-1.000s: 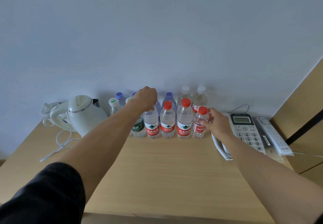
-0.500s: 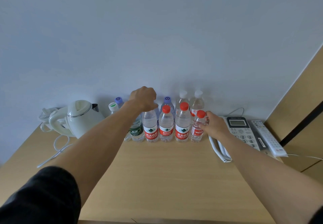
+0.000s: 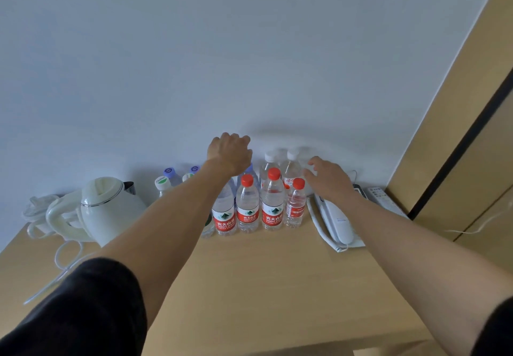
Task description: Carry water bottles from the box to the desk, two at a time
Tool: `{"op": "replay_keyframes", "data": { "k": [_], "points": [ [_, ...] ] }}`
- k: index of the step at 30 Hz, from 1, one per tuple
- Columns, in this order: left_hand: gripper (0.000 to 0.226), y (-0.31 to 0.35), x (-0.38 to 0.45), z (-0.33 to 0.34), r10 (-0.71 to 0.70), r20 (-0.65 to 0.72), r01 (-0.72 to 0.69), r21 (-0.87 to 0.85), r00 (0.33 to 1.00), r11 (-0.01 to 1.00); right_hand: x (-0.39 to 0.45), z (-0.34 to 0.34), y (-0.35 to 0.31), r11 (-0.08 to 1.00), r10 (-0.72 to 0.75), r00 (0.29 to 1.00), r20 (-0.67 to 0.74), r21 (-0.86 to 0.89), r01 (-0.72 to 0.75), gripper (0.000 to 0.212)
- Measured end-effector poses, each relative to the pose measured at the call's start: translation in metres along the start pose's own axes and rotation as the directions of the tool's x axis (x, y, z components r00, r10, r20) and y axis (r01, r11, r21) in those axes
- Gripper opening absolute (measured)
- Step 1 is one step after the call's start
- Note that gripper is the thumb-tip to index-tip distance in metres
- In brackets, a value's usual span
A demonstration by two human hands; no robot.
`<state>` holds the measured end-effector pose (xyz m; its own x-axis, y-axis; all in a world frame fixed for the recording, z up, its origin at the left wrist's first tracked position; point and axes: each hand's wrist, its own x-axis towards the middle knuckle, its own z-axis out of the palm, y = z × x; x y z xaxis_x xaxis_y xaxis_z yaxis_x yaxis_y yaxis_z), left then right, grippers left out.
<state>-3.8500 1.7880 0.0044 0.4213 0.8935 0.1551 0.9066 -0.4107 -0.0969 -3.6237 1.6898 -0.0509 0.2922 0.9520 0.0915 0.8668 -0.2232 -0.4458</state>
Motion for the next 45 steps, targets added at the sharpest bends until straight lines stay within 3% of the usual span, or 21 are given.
{"op": "replay_keyframes", "data": {
  "k": [6,14,23,29,37,45],
  "points": [
    [0.04,0.052,0.008,-0.011,0.142,-0.033,-0.142,-0.021,0.989,0.99,-0.019,-0.028,-0.002,0.997,0.039,0.997,-0.073,-0.063,-0.044,0.044],
    [0.042,0.163,-0.004,-0.024,0.369,-0.05,-0.372,-0.068,0.928,0.926,-0.078,-0.079,0.045,0.963,0.215,0.966,-0.141,-0.136,-0.234,0.046],
    [0.036,0.303,-0.053,-0.052,0.578,-0.125,-0.588,-0.061,0.807,0.807,-0.179,-0.151,0.131,0.86,0.439,0.871,-0.223,-0.178,-0.479,0.036],
    [0.035,0.42,-0.127,-0.078,0.689,-0.127,-0.7,-0.111,0.714,0.705,-0.281,-0.196,0.206,0.778,0.557,0.788,-0.262,-0.165,-0.606,0.044],
    [0.043,0.588,-0.253,-0.096,0.824,-0.105,-0.823,-0.203,0.557,0.531,-0.451,-0.251,0.304,0.625,0.696,0.612,-0.376,-0.102,-0.774,0.048],
    [0.047,0.712,-0.343,-0.107,0.906,-0.091,-0.886,-0.269,0.414,0.378,-0.586,-0.294,0.374,0.399,0.84,0.365,-0.402,0.0,-0.917,0.052]
  ]
}}
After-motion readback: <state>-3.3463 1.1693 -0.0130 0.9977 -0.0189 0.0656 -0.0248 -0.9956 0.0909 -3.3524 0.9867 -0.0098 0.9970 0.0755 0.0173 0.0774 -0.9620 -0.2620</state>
